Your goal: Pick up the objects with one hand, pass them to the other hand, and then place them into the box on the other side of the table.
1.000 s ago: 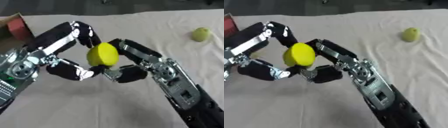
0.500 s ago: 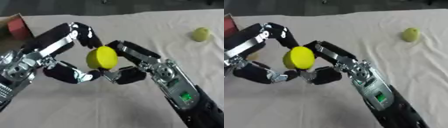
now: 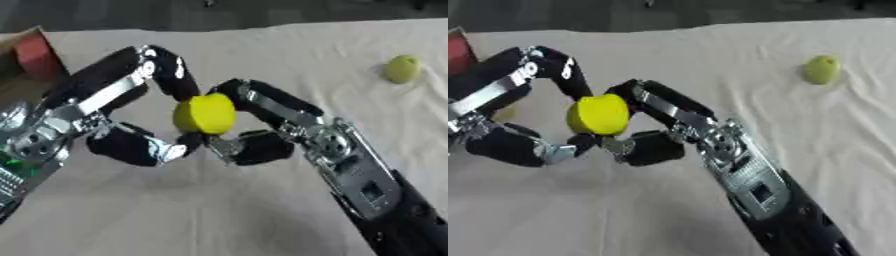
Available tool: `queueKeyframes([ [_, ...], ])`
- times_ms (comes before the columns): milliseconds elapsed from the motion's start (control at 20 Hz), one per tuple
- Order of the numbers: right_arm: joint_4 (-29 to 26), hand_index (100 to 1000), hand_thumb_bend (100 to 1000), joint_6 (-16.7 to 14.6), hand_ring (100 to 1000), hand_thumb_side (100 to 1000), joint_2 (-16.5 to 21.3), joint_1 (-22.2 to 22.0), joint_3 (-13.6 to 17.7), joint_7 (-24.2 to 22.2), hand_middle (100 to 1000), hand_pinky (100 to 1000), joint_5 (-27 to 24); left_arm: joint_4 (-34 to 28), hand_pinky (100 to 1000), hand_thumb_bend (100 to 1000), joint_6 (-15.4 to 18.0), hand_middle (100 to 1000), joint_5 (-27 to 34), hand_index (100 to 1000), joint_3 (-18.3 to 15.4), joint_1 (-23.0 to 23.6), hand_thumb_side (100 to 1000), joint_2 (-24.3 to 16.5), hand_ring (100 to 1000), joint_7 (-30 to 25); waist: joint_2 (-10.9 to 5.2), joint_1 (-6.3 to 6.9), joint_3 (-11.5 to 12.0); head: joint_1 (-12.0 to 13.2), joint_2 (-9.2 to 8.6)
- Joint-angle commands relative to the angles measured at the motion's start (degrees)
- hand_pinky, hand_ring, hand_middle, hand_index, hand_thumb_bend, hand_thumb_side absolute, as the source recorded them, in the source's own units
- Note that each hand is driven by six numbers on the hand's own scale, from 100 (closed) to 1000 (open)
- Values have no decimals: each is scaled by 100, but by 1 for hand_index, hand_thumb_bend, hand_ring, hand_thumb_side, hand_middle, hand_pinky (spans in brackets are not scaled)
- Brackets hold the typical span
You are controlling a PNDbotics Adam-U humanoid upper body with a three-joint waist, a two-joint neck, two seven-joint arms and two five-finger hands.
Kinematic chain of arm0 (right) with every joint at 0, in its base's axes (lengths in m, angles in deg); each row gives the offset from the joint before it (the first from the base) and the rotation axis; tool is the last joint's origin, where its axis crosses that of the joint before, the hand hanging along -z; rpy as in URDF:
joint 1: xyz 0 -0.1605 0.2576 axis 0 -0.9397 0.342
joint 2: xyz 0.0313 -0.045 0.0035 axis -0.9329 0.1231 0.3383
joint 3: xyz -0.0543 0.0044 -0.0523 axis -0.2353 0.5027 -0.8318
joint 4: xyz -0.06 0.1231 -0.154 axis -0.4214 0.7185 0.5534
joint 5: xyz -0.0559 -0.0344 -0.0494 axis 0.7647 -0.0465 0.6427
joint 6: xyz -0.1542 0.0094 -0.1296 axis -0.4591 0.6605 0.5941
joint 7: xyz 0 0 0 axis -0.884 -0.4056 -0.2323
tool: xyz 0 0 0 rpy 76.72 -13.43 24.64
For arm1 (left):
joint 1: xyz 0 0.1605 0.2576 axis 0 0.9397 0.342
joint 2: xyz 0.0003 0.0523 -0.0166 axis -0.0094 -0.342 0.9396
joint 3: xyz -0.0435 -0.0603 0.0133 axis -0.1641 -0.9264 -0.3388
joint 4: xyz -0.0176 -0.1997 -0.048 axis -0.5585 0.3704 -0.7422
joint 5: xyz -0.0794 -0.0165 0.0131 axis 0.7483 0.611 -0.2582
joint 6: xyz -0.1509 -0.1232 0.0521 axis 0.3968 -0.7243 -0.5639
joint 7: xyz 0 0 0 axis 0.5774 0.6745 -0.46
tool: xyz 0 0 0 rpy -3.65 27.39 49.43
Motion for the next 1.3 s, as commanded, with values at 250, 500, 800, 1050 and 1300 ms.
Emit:
queueKeyframes([
  [250,-84,651,100,-26,582,225,-1,54,-30,-61,523,672,-13,-103,595,323,-91,446,-43,515,-106,-160,100,37,489,75,-100,8,-1,16,-47],
  [500,-87,654,100,-44,583,219,-8,54,-31,-99,527,673,-19,-100,572,341,-212,407,-121,476,-112,-202,100,127,454,117,-104,3,-5,17,-51],
  [800,-84,661,100,-34,589,192,-11,55,-26,-120,534,674,-49,-62,554,371,-294,389,-157,458,-117,-249,100,214,436,221,-106,3,-4,22,-73],
  [1050,-85,707,100,16,611,100,2,52,-11,-89,580,679,5,-43,550,396,-274,391,-218,459,-140,-256,100,241,436,269,-108,3,-9,24,-83],
  [1300,-115,797,262,-129,659,100,9,56,-9,-206,665,699,137,-20,543,426,-234,404,-285,474,-163,-250,100,235,443,251,-113,2,-15,24,-76],
])
